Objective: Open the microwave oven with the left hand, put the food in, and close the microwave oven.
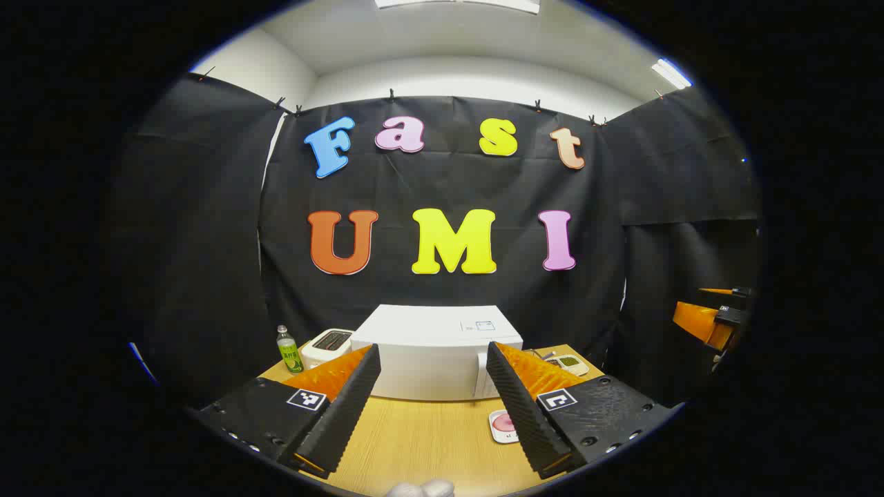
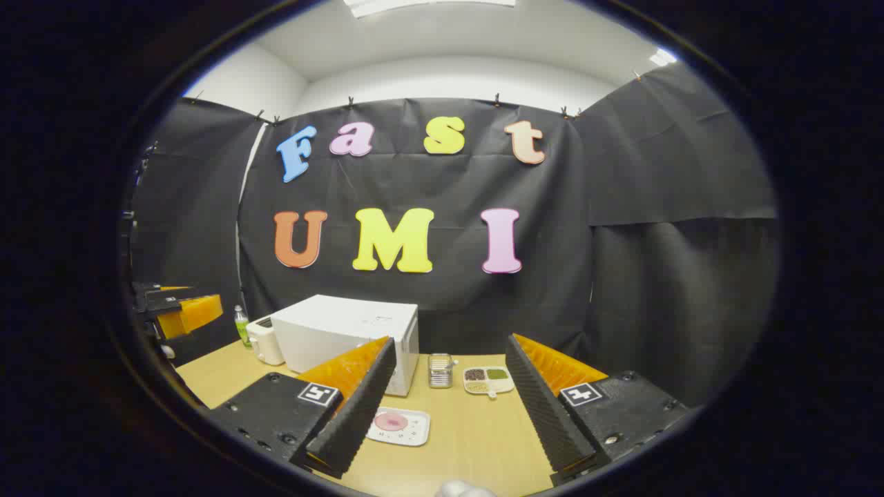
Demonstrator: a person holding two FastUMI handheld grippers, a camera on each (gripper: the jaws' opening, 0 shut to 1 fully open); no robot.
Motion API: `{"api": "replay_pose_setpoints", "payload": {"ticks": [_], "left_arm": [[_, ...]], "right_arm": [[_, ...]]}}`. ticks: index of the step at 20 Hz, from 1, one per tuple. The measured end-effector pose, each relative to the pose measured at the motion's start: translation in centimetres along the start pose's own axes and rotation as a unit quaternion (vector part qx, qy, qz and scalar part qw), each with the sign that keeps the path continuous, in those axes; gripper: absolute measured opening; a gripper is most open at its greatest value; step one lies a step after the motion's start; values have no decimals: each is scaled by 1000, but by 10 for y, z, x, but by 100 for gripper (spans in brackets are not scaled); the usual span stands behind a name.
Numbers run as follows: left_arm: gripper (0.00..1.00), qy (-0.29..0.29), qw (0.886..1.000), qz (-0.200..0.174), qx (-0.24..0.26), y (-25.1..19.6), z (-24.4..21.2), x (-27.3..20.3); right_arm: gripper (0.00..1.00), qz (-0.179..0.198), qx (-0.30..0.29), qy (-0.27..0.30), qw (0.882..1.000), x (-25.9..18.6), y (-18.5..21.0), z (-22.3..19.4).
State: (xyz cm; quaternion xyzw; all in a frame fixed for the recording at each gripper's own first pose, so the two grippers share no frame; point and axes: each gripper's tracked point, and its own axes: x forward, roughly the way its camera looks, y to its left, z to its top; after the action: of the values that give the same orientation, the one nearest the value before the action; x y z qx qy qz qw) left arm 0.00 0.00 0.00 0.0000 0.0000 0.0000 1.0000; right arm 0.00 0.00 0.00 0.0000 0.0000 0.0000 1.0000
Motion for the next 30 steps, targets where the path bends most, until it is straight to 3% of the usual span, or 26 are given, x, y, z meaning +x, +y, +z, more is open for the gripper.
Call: {"api": "replay_pose_setpoints", "payload": {"ticks": [2,3,5,10,11,12,13,14,17,22,23,24,26,27,29,30], "left_arm": [[95,0,1000,1,8,2,-2,-1],[95,-3,1000,1,12,3,0,-1],[95,-10,1000,2,21,4,3,-1],[95,-19,999,0,31,-1,4,3],[95,-18,999,-1,29,-2,3,4],[95,-19,999,0,28,-1,3,6],[95,-21,999,0,28,-2,3,8],[94,-22,999,1,30,-2,3,12],[95,-27,999,-1,35,-10,-7,25],[95,-33,998,-24,43,-41,-42,68],[95,-31,998,-28,39,-49,-52,79],[95,-24,999,-31,32,-56,-63,89],[95,-16,999,-35,27,-68,-84,111],[95,-9,999,-38,22,-76,-95,125],[94,5,999,-51,2,-92,-117,154],[95,12,999,-51,3,-96,-127,168]], "right_arm": [[94,2,4,5,1000,2,2,-3],[100,3,10,5,1000,3,3,-3],[94,1,13,6,1000,5,2,-1],[94,2,4,0,1000,9,1,1],[100,2,4,2,1000,11,1,1],[94,1,5,1,1000,13,-1,2],[100,1,6,1,1000,14,-2,4],[94,2,7,0,1000,15,-3,4],[94,1,6,-2,1000,21,-10,6],[94,-1,9,9,1000,33,-27,6],[100,-3,6,10,1000,34,-31,8],[94,-5,3,10,1000,36,-36,9],[94,-7,3,11,1000,36,-43,12],[100,-9,5,11,1000,37,-46,13],[94,-16,1,16,1000,38,-56,13],[100,-19,-2,19,1000,38,-59,12]]}}
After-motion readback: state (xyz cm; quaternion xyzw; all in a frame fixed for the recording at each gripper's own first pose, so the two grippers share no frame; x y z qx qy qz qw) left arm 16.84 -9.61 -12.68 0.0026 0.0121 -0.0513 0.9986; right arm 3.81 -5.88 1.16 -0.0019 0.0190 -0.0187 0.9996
